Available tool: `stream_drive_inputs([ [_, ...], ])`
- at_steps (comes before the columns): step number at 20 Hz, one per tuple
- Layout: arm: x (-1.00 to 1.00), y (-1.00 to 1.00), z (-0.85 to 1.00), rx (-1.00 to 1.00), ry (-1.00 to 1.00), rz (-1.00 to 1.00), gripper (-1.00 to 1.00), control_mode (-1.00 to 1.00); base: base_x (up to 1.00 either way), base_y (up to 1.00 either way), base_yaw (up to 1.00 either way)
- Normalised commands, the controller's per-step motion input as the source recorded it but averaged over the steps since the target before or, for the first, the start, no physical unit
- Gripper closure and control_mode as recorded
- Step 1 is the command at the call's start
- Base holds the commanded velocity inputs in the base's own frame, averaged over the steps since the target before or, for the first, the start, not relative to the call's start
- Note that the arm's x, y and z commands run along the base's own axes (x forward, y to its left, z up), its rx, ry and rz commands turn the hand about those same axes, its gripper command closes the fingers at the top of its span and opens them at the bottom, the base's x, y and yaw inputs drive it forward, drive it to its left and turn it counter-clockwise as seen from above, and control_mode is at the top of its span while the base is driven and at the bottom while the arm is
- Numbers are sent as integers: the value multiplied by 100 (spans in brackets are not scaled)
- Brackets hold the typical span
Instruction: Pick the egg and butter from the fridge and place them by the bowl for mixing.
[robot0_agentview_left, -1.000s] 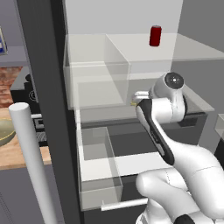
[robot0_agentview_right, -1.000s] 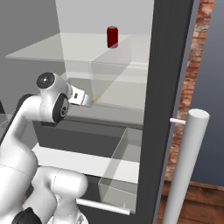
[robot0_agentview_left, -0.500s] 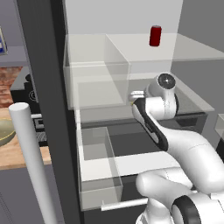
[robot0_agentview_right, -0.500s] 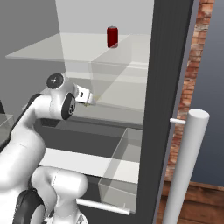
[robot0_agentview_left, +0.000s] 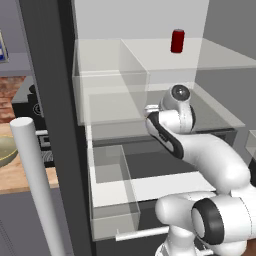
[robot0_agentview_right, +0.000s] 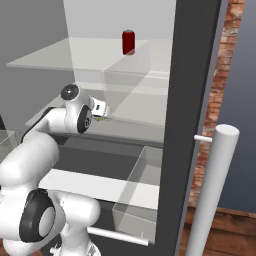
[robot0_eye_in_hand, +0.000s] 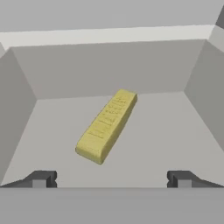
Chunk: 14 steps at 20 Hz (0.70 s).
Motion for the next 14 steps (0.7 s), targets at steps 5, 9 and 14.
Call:
stream_drive_inputs([
  [5,39,0,-20,0,9,0,-100,-100,0,0,0],
  [9,34,0,-19,0,1,0,-100,-100,0,0,0],
  [14,29,0,-11,0,0,0,-100,-100,0,0,0],
])
